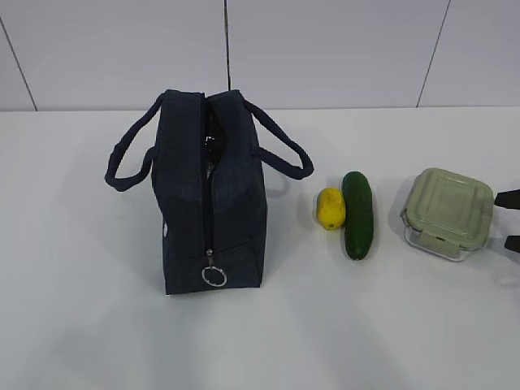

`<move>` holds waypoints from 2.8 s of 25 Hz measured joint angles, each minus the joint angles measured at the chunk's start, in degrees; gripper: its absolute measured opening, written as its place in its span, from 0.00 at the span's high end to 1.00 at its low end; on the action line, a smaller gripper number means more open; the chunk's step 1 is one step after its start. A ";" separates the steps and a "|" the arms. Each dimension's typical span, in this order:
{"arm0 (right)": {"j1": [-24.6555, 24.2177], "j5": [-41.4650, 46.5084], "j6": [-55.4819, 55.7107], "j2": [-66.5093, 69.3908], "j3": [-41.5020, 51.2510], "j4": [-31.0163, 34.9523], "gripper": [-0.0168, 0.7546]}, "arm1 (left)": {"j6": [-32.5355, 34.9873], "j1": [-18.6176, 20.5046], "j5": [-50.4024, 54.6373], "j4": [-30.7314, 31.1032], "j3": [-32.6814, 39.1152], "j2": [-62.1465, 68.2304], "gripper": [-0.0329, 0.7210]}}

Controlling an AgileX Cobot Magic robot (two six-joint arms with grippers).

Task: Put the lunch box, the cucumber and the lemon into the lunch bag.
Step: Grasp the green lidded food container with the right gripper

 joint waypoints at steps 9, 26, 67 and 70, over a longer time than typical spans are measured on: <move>0.00 0.00 -2.56 3.83 -3.67 1.99 0.15 | 0.00 0.00 0.00 0.00 0.00 0.00 0.62; 0.00 0.00 -4.69 4.28 -5.03 6.11 0.17 | 0.00 0.00 0.00 0.00 0.00 0.00 0.62; 3.62 -0.22 -5.28 8.00 -5.73 6.94 0.19 | 0.00 0.00 0.00 0.00 0.00 0.00 0.62; 4.00 -0.42 -5.41 8.61 -5.73 6.83 0.20 | 0.00 0.00 0.00 0.00 0.00 0.00 0.62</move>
